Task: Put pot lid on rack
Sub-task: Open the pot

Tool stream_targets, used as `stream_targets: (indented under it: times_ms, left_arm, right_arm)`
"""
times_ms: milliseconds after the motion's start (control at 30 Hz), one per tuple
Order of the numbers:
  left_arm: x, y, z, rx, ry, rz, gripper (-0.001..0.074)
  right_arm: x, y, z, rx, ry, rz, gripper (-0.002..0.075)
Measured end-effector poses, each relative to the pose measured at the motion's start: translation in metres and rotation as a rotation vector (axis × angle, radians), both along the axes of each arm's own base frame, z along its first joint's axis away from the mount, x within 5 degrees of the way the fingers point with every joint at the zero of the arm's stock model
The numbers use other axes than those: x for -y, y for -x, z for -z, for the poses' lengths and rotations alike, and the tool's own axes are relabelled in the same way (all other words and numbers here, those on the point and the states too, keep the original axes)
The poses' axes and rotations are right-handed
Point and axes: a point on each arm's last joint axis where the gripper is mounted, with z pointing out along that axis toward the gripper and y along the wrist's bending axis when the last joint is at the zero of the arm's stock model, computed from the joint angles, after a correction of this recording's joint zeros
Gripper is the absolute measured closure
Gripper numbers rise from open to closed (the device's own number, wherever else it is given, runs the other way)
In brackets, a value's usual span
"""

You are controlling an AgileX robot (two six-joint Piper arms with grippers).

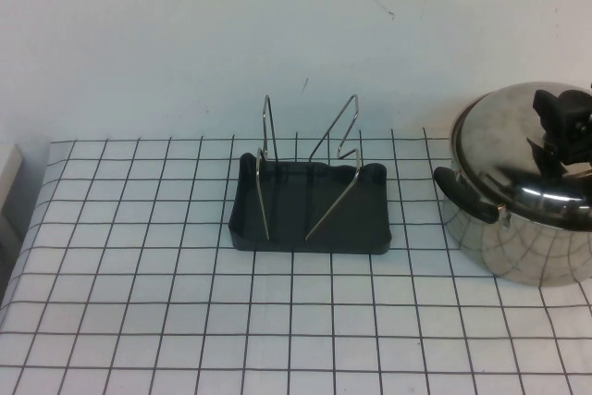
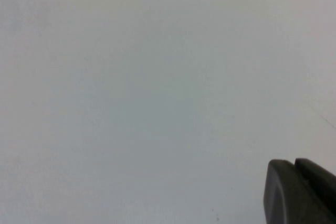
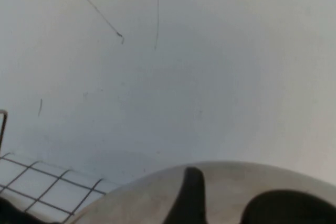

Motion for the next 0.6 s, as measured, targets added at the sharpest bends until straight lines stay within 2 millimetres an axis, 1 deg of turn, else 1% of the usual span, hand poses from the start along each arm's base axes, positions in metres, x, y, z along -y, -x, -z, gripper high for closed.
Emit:
stream_targets:
  times_ms: [100, 200, 267, 333, 500, 600]
  left_arm:
    - [0.002, -0.008, 0.002, -0.039, -0.007, 0.006, 0.0737]
    - [0.003, -0.013, 0.003, -0.060, -0.014, 0.011, 0.0737]
    - [0.004, -0.015, 0.003, -0.065, -0.017, 0.013, 0.0737]
    - [0.004, -0.016, 0.004, -0.073, -0.018, 0.013, 0.0737]
    - [0.004, -0.015, 0.002, -0.054, -0.020, 0.016, 0.0737]
    - [0.005, -0.015, 0.000, -0.021, -0.030, 0.018, 0.0737]
  right_arm:
    - [0.000, -0.002, 0.009, -0.025, -0.002, 0.000, 0.0117]
    - [0.000, -0.003, 0.014, -0.036, -0.002, -0.001, 0.0180]
    - [-0.001, -0.003, 0.013, -0.033, 0.000, -0.007, 0.0270]
    - [-0.001, -0.003, 0.012, -0.026, -0.008, -0.006, 0.0386]
    - [-0.002, -0.004, 0.012, -0.008, -0.019, -0.013, 0.0386]
    - [-0.003, -0.003, 0.007, 0.046, -0.035, -0.030, 0.0386]
